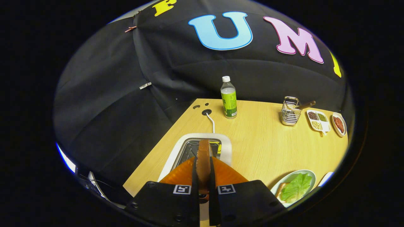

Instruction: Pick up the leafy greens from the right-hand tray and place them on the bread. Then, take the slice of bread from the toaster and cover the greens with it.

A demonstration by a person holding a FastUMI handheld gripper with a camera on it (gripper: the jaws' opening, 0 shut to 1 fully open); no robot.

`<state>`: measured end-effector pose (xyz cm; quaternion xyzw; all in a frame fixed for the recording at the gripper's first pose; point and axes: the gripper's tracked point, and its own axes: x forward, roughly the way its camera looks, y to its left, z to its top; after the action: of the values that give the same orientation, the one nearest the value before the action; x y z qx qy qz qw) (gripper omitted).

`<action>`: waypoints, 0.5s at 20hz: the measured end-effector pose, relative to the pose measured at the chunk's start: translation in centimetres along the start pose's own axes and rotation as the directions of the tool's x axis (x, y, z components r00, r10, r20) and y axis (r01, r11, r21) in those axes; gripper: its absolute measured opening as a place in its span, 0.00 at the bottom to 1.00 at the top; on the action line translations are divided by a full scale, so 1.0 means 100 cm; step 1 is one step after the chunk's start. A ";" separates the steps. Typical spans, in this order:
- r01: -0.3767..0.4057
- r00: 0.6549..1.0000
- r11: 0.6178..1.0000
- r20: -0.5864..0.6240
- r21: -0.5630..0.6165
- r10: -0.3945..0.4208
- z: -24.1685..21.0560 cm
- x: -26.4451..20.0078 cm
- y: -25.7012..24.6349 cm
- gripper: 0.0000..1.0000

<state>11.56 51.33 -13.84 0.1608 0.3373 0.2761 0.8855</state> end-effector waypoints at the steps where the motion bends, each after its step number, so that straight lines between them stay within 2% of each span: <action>1: -0.003 1.000 1.000 0.009 0.002 0.002 0.004 -0.004 0.000 0.16; 10: -0.087 0.987 0.995 0.140 0.054 0.079 0.059 -0.061 0.007 0.16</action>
<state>11.54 47.72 -6.16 0.2199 0.2763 0.2909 0.8892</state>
